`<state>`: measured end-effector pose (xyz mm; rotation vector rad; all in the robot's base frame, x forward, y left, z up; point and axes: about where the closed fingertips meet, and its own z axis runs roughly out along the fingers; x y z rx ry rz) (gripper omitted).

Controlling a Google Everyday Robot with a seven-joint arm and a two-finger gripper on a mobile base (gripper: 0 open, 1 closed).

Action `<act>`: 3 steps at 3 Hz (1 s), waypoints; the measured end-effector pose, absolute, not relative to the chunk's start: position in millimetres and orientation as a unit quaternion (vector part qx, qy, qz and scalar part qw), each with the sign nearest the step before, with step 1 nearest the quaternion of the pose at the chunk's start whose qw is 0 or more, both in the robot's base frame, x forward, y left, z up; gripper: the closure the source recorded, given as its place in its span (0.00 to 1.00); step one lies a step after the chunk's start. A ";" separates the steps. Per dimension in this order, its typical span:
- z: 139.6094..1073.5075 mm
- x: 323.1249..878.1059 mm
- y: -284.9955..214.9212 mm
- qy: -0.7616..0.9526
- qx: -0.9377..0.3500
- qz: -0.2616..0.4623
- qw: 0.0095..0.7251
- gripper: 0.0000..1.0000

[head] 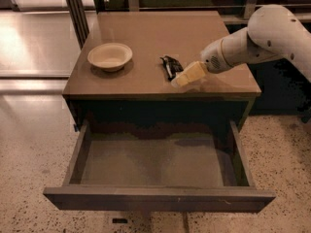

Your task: Place rxbar chocolate into top drawer

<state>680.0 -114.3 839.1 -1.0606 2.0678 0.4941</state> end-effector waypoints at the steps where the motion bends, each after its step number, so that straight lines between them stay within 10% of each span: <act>1: 834.1 688.0 -91.2 0.799 -0.426 0.198 0.375 0.00; 3: 821.1 699.9 -70.9 0.798 -0.432 0.209 0.365 0.00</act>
Offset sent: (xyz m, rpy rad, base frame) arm 0.0249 0.0469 -0.0188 0.0129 0.0153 0.0530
